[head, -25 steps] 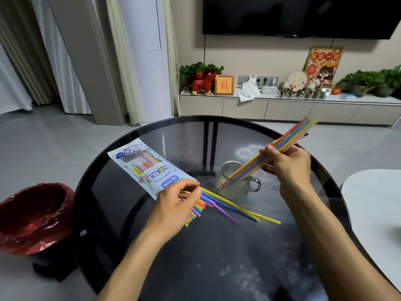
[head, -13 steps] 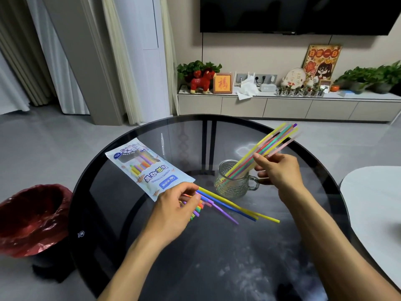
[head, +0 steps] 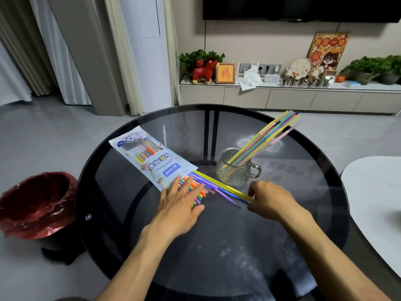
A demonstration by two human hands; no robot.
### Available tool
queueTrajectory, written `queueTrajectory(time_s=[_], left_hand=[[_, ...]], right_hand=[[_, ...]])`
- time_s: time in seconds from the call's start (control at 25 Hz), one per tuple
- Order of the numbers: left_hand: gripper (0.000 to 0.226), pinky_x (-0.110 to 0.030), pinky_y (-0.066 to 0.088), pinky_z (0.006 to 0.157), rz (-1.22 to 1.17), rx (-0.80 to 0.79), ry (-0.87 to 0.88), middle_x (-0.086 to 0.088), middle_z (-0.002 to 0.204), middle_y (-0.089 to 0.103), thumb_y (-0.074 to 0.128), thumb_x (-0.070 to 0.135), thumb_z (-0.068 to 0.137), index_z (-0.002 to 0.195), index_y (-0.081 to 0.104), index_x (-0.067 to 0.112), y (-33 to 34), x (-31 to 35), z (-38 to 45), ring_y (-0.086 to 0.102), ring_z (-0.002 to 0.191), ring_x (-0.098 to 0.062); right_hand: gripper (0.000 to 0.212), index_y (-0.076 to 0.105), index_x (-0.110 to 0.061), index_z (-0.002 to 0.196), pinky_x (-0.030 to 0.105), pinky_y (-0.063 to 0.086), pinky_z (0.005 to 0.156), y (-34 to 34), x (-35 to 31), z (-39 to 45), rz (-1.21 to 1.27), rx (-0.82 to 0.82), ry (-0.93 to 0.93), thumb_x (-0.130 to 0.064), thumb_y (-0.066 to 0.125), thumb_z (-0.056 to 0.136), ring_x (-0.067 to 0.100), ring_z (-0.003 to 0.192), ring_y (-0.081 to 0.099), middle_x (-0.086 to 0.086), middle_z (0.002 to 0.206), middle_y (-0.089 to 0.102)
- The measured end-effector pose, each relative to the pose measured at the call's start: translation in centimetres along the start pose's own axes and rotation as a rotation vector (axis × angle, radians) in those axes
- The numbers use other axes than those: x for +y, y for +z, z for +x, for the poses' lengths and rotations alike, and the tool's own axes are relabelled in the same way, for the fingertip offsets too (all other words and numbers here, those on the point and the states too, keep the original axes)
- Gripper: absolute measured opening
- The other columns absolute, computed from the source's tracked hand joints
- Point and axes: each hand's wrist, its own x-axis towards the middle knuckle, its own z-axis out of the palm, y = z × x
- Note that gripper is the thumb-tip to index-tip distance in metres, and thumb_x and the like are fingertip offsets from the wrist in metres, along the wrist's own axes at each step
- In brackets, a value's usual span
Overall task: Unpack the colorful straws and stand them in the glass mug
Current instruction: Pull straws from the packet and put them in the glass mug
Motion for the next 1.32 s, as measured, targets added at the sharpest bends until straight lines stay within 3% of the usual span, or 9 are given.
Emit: queueTrajectory(time_s=[0.2, 0.32, 0.4, 0.64, 0.84, 1.0, 1.12, 1.2, 1.32], left_hand=[[0.057, -0.045, 0.024, 0.115, -0.040, -0.017, 0.006, 0.011, 0.161, 0.015, 0.047, 0.051, 0.092, 0.145, 0.028, 0.041, -0.6, -0.6, -0.7, 0.003, 0.149, -0.020], [0.054, -0.044, 0.027, 0.113, -0.035, -0.004, 0.029, 0.013, 0.159, 0.019, 0.047, 0.051, 0.092, 0.144, 0.032, 0.040, -0.6, -0.6, -0.9, 0.007, 0.148, -0.018], [0.054, -0.043, 0.029, 0.112, -0.023, 0.007, 0.041, 0.014, 0.159, 0.021, 0.046, 0.052, 0.092, 0.143, 0.033, 0.040, -0.5, -0.4, -1.0, 0.010, 0.147, -0.018], [0.055, -0.044, 0.028, 0.112, -0.001, 0.013, 0.039, 0.014, 0.159, 0.020, 0.047, 0.053, 0.092, 0.143, 0.032, 0.041, -0.3, -0.5, -0.8, 0.010, 0.146, -0.018], [0.055, -0.044, 0.026, 0.112, 0.002, 0.011, 0.028, 0.013, 0.159, 0.020, 0.046, 0.053, 0.093, 0.144, 0.031, 0.041, -0.5, -0.5, -0.5, 0.009, 0.147, -0.018], [0.055, -0.045, 0.027, 0.112, -0.003, 0.008, 0.003, 0.012, 0.160, 0.017, 0.044, 0.052, 0.093, 0.145, 0.029, 0.041, -0.4, -0.5, -0.4, 0.007, 0.148, -0.018], [0.055, -0.046, 0.025, 0.113, 0.012, 0.011, -0.021, 0.012, 0.162, 0.012, 0.041, 0.051, 0.095, 0.147, 0.025, 0.040, -0.4, -0.7, -0.3, 0.004, 0.149, -0.018], [0.055, -0.045, 0.024, 0.113, 0.008, -0.004, -0.041, 0.011, 0.162, 0.012, 0.040, 0.050, 0.096, 0.148, 0.024, 0.039, -0.4, -0.7, -0.2, 0.005, 0.149, -0.019], [0.041, -0.041, 0.041, 0.102, -0.132, 0.229, 0.009, 0.005, 0.144, 0.048, 0.047, 0.039, 0.093, 0.132, 0.051, 0.028, -1.1, 0.0, -0.1, 0.042, 0.133, -0.024]], right_hand=[[0.010, 0.061, -0.024, 0.089, 0.038, 0.050, 0.074, 0.3, -0.9, 0.0, 0.158, -0.031, -0.146, -0.033, 0.060, 0.085, 0.030, 0.094, 0.062, 0.005, 0.100, 0.067], [0.041, 0.058, -0.021, 0.117, 0.039, 0.051, 0.087, 0.2, -2.6, -0.4, 0.245, -0.006, -0.167, -0.049, 0.057, 0.088, 0.029, 0.107, 0.061, 0.003, 0.117, 0.065], [0.046, 0.053, -0.015, 0.120, 0.039, 0.048, 0.084, 1.5, -4.4, -0.6, 0.155, 0.107, -0.174, -0.051, 0.052, 0.092, 0.031, 0.111, 0.059, 0.007, 0.120, 0.061], [0.023, 0.045, -0.006, 0.118, 0.040, 0.045, 0.071, 2.6, -6.8, -0.2, -0.019, 0.228, -0.213, -0.011, 0.042, 0.097, 0.036, 0.108, 0.060, 0.016, 0.119, 0.060], [0.020, 0.047, -0.007, 0.114, 0.036, 0.036, 0.066, 1.6, -4.8, 0.4, 0.003, 0.086, -0.231, -0.019, 0.043, 0.099, 0.040, 0.102, 0.062, 0.020, 0.114, 0.064], [0.025, 0.058, -0.011, 0.109, 0.036, 0.046, 0.076, 0.0, -3.3, 0.5, -0.035, -0.030, -0.212, -0.030, 0.045, 0.098, 0.036, 0.105, 0.062, 0.017, 0.115, 0.065], [0.019, 0.063, -0.020, 0.083, 0.028, 0.049, 0.058, -4.1, 1.8, -0.3, 0.184, -0.183, -0.156, -0.022, 0.050, 0.097, 0.025, 0.071, 0.060, 0.005, 0.077, 0.065], [0.021, 0.064, -0.019, 0.082, 0.026, 0.042, 0.045, -6.7, 5.3, -2.3, 0.471, -0.223, -0.088, -0.021, 0.051, 0.099, 0.016, 0.050, 0.049, 0.003, 0.063, 0.055], [0.020, 0.065, -0.015, 0.092, 0.030, 0.043, 0.048, -7.7, 6.2, -3.6, 0.577, -0.142, -0.122, -0.025, 0.050, 0.101, 0.015, 0.051, 0.050, 0.002, 0.063, 0.056]])
